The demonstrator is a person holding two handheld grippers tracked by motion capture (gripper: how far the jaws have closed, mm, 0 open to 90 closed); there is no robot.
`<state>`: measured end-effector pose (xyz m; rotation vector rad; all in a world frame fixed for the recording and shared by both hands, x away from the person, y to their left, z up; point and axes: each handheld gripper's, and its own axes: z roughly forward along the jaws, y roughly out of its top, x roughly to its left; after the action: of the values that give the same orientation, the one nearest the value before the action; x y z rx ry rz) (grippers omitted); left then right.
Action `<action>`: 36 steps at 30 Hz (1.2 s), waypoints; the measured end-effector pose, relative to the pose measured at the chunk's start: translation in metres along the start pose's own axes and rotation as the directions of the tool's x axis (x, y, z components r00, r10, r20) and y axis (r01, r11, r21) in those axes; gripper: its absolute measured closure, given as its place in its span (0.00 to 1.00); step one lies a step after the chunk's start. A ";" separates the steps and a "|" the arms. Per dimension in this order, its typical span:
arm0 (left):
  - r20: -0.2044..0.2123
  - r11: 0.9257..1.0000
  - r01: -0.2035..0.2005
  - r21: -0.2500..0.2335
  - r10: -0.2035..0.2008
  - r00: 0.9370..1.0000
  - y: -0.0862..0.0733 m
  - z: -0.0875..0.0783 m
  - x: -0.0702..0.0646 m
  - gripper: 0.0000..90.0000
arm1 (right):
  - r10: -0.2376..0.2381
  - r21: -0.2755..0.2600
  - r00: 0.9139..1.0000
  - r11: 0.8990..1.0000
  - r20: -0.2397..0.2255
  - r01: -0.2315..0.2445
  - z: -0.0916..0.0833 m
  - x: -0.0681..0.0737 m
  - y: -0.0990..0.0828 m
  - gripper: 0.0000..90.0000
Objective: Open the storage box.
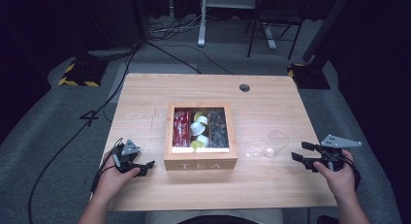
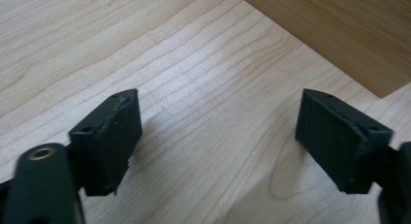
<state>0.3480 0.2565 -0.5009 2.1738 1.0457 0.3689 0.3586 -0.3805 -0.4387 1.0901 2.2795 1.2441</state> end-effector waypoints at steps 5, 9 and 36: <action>0.058 0.999 -0.024 -0.039 0.026 0.998 0.016 -0.013 -0.019 0.25 | -0.021 -0.024 0.999 1.000 -0.037 0.020 -0.002 0.013 0.011 0.33; 0.098 0.999 -0.030 -0.042 0.034 0.995 0.025 -0.017 -0.034 0.26 | -0.032 -0.046 0.998 0.999 -0.048 0.030 -0.002 0.018 0.016 0.33; 0.125 0.989 -0.120 -0.081 0.130 0.984 0.043 -0.034 -0.061 0.79 | -0.049 -0.055 0.994 0.998 -0.094 0.044 0.004 0.027 0.014 0.35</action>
<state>0.3170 0.2064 -0.4442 2.1722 0.8146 0.3126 0.3500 -0.3538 -0.4271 0.9731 2.3134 1.3568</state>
